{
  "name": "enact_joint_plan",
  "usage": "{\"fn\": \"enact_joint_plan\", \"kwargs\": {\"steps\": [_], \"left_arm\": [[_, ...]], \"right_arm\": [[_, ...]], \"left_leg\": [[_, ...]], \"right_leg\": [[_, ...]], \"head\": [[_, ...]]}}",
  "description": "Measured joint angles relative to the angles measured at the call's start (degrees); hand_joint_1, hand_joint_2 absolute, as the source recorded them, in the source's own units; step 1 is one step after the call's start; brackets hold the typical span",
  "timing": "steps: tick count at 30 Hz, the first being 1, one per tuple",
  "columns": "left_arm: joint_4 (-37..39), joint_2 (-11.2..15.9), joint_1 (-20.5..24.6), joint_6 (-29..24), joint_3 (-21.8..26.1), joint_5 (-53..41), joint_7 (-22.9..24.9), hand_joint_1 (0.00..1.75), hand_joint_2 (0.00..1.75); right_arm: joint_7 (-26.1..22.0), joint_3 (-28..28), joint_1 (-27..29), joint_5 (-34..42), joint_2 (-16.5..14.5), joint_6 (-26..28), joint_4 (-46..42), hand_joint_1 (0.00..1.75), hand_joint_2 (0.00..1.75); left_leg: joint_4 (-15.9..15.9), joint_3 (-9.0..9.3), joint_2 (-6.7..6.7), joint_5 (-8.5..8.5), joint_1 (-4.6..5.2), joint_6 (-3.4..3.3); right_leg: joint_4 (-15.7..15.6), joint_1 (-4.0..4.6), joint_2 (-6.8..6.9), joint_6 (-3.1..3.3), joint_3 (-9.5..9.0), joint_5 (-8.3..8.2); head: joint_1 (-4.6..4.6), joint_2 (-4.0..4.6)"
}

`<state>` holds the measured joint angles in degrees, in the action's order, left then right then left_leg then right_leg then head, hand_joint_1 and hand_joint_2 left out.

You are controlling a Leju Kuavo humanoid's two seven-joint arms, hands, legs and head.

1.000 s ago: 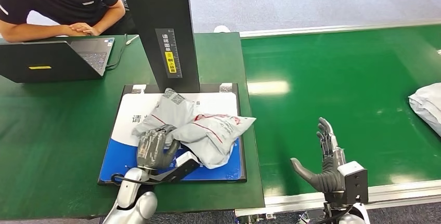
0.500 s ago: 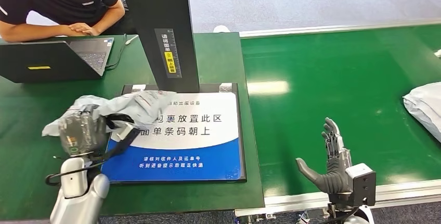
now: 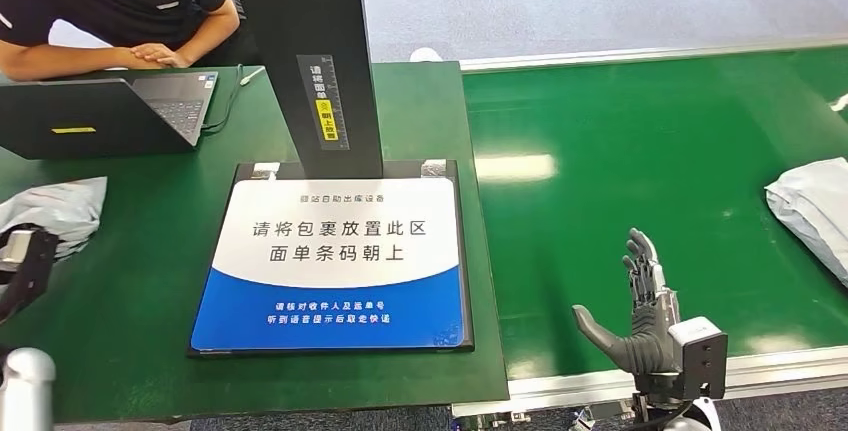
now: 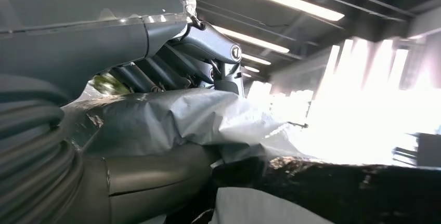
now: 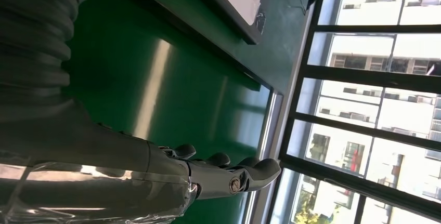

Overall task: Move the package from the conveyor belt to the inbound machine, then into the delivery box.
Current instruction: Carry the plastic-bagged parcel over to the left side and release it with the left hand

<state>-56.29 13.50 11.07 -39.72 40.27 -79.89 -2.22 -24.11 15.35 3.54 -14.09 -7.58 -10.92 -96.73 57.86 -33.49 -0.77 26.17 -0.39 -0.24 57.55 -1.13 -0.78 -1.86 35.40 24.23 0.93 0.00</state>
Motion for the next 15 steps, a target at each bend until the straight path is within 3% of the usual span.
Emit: {"fn": "enact_joint_plan", "kwargs": {"steps": [2,7,15], "left_arm": [[1.2,0.9,0.3,0.0,3.7,0.5,-1.5,0.00,1.75],[3.4,2.0,1.6,0.0,8.7,0.9,-5.2,0.00,1.75],[5.1,2.0,3.7,0.0,10.3,2.6,-8.8,0.00,1.75]], "right_arm": [[0.0,0.0,0.0,0.0,0.0,0.3,0.1,0.00,1.75],[0.0,-0.1,0.2,-0.1,0.0,0.8,0.2,0.00,1.75],[0.1,-0.4,0.3,-0.2,0.0,1.0,0.2,0.00,1.75]], "left_leg": [[0.0,0.00,0.01,0.01,0.00,0.01],[0.0,0.01,0.06,0.01,0.01,0.01],[0.0,0.06,0.06,0.00,0.01,0.02]], "right_leg": [[0.0,0.00,0.01,0.00,0.00,0.01],[0.0,-0.01,0.03,0.00,-0.04,0.01],[0.0,0.00,0.03,0.02,-0.06,-0.02]], "head": [[0.00,0.00],[0.01,0.00],[0.00,0.00]]}}
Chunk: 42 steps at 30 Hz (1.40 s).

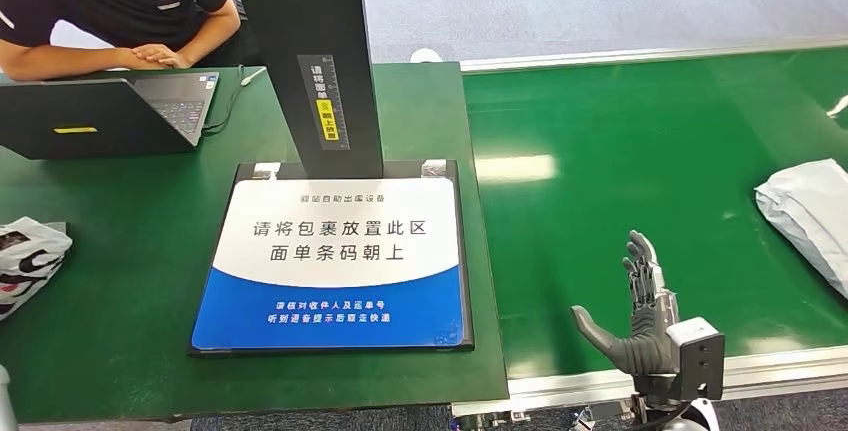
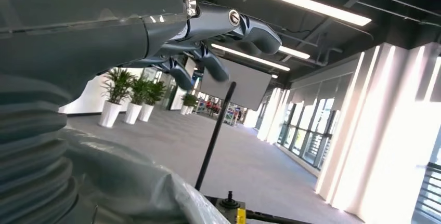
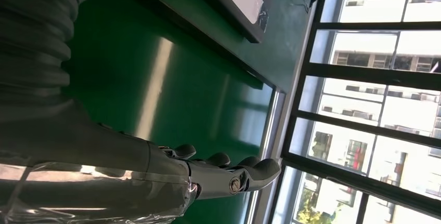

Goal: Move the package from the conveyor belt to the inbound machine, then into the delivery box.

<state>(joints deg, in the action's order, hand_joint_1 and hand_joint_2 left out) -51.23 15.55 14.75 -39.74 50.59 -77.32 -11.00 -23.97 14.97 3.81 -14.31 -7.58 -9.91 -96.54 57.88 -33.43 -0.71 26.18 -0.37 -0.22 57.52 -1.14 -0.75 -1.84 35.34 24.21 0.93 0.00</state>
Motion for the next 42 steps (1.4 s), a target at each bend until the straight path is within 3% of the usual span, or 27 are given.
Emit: {"fn": "enact_joint_plan", "kwargs": {"steps": [3,6,8,10,12,14,23,29,36,42], "left_arm": [[0.7,-0.1,0.5,0.0,0.0,4.4,-4.5,0.00,1.75],[1.4,-0.6,0.9,2.3,-1.0,17.0,-13.7,0.00,1.75],[1.4,-1.4,0.9,10.7,-2.4,31.4,-19.5,0.00,1.75],[0.7,-2.6,0.6,25.6,-4.1,45.8,-22.8,0.00,1.75],[-0.6,-3.8,-0.3,40.6,-6.4,55.9,-25.1,0.00,1.75],[-2.4,-5.2,-1.6,50.2,-9.4,62.0,-27.0,0.00,1.75],[-13.3,-12.1,-7.0,66.8,-24.0,77.7,-25.8,0.00,1.75],[-19.1,-16.5,-9.7,67.0,-33.4,78.5,-25.1,0.00,1.75],[-20.7,-21.5,-11.0,55.5,-43.4,70.9,-24.7,0.00,1.75],[-20.0,-24.3,-11.2,51.1,-49.1,69.2,-24.4,0.00,1.75]], "right_arm": [[0.2,0.0,0.0,0.0,0.0,0.1,0.0,0.00,1.75],[0.3,0.0,0.1,-0.1,0.0,0.0,0.0,0.00,1.75],[0.4,0.0,0.1,-0.1,0.0,-0.3,0.1,0.00,1.75],[0.4,0.0,0.0,-0.4,0.0,-0.5,0.3,0.00,1.75],[0.2,0.0,0.0,-0.8,0.0,-0.6,0.6,0.00,1.75],[-0.2,0.0,-0.1,-1.1,0.0,-0.7,1.0,0.00,1.75],[-0.5,-1.3,-2.9,-2.0,-0.1,-1.6,3.8,0.00,1.75],[-0.5,-3.1,-3.7,-2.2,-0.1,-1.6,5.0,0.00,1.75],[-0.8,-6.1,-3.7,-3.7,-0.1,-2.6,5.0,0.00,1.75],[-2.1,-10.1,-3.7,-7.6,0.0,-2.7,5.2,0.00,1.75]], "left_leg": [[0.0,0.01,0.00,0.00,0.00,0.00],[0.0,0.01,-0.01,0.00,0.00,0.00],[0.0,0.01,-0.01,0.00,0.01,0.00],[0.0,0.01,0.00,0.00,0.03,0.00],[0.0,0.00,-0.01,0.00,0.04,0.00],[0.0,0.00,-0.02,0.00,0.06,-0.01],[0.0,0.01,-0.02,0.01,0.10,-0.01],[0.0,0.01,0.00,0.01,0.09,-0.01],[0.0,0.00,0.00,0.01,0.10,-0.01],[0.0,0.01,0.00,0.01,0.10,-0.01]], "right_leg": [[0.0,0.01,0.00,0.01,0.01,-0.01],[0.0,0.00,0.00,0.01,0.02,-0.01],[0.0,-0.01,0.00,0.01,0.01,-0.01],[0.0,-0.02,0.00,0.01,-0.01,-0.01],[0.0,-0.04,0.00,0.00,-0.02,-0.02],[0.0,-0.07,-0.01,-0.01,-0.02,-0.03],[0.0,-0.09,0.00,-0.02,-0.01,-0.04],[0.0,-0.08,0.01,-0.02,-0.01,-0.04],[0.0,-0.09,0.01,-0.02,-0.01,-0.04],[0.0,-0.09,0.01,-0.03,0.00,-0.04]], "head": [[-0.01,0.00],[0.00,0.00],[0.00,0.00],[0.00,0.00],[0.01,0.00],[0.01,0.00],[0.01,0.00],[0.02,0.00],[0.01,0.00],[0.01,0.00]]}}
